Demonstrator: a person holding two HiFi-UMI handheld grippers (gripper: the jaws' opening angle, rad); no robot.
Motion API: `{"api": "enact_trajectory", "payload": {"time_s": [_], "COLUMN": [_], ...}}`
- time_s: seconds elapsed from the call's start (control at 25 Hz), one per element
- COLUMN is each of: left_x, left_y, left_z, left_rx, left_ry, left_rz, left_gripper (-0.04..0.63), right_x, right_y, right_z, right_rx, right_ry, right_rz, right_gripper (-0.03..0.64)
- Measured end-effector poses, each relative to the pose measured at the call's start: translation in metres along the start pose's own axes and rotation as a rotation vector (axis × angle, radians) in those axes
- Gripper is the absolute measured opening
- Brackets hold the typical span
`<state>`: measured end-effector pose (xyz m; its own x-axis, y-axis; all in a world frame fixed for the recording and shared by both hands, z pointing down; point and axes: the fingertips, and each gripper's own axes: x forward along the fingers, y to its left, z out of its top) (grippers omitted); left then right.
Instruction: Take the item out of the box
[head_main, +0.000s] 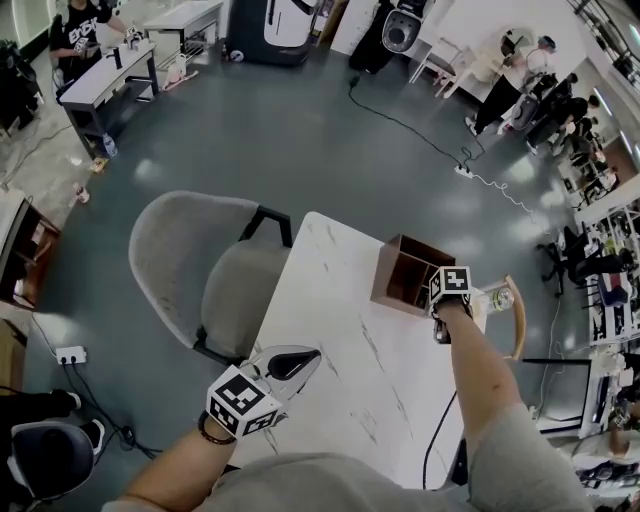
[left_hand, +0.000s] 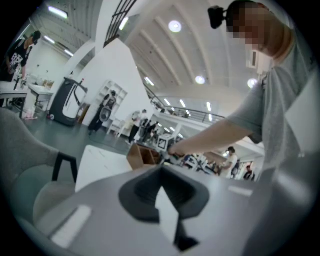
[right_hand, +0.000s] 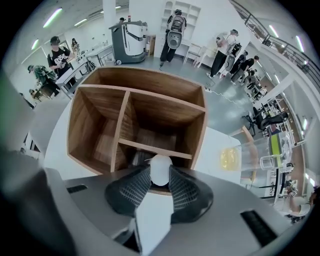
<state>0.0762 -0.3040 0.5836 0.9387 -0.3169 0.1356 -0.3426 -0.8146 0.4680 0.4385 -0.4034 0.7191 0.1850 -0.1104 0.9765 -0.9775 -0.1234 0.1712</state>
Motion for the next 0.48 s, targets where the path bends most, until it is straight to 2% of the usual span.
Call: {"api": "enact_trajectory", "payload": {"time_s": [0.2, 0.48], "left_x": [-0.006, -0.012], "left_y": [0.001, 0.004], "left_z": [0.000, 0.012], "left_rx": [0.003, 0.020], "left_ry": [0.007, -0.002], "left_rz": [-0.003, -0.002], "left_gripper": [0.003, 0.003], "right_x": [-0.001, -0.011], "right_y": [0.000, -0.004], "right_z": [-0.001, -0.001], "right_rx": [-0.001, 0.008], "right_ry": [-0.019, -0.041], "right_rz": [0.033, 0.033], "right_gripper": [0.109, 0.107]}}
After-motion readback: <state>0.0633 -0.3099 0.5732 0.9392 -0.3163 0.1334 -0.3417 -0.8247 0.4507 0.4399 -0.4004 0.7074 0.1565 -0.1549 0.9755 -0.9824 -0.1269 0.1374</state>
